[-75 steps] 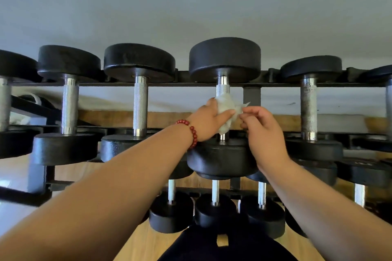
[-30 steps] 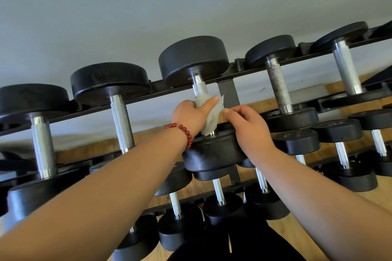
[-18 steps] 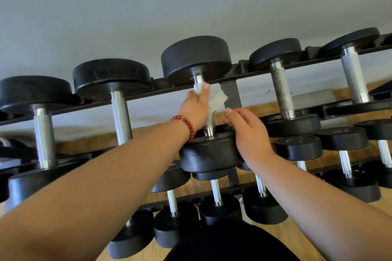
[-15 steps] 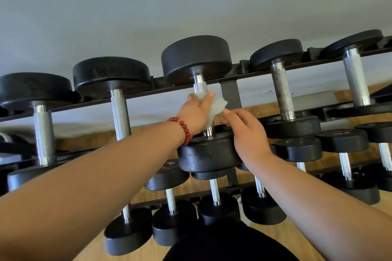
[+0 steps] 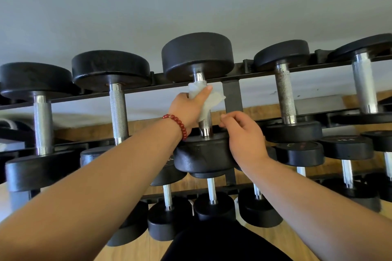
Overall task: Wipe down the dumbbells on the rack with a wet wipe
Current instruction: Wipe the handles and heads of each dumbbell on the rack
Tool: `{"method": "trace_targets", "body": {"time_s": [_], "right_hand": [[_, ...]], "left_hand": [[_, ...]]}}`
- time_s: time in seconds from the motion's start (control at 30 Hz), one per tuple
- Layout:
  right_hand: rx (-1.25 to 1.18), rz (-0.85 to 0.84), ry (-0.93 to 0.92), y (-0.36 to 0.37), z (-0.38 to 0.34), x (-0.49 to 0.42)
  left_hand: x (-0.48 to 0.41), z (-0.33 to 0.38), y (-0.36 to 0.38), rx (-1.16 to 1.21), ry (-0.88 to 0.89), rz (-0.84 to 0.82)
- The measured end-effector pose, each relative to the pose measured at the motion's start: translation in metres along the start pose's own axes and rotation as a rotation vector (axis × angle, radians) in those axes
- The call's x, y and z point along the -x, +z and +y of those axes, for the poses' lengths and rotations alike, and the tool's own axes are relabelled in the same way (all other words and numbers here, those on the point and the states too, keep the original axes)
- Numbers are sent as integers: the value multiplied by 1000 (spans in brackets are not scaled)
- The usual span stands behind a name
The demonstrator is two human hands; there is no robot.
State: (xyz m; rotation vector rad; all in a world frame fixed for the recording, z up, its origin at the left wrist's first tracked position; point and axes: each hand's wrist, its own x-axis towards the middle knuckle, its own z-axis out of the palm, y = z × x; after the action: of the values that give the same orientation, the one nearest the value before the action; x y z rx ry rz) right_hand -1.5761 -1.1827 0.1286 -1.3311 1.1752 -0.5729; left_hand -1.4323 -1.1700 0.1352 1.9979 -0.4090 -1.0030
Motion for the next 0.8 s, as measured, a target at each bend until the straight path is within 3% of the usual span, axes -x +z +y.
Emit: {"method": "trace_targets", "body": {"time_s": [0.1,0.37,0.53,0.8], "right_hand": [[12,-5,1,-1,1,-1],[35,-14,14,-1,1,-2],[37,4,5,-1,-1,0],[112,47,-12,1,1,9]], "left_hand": [[6,4,5,28,-88,-23],[0,10,6,106,39,47],[-4,9,6,-74,90,91],[-11,25,7,50,87,43]]}}
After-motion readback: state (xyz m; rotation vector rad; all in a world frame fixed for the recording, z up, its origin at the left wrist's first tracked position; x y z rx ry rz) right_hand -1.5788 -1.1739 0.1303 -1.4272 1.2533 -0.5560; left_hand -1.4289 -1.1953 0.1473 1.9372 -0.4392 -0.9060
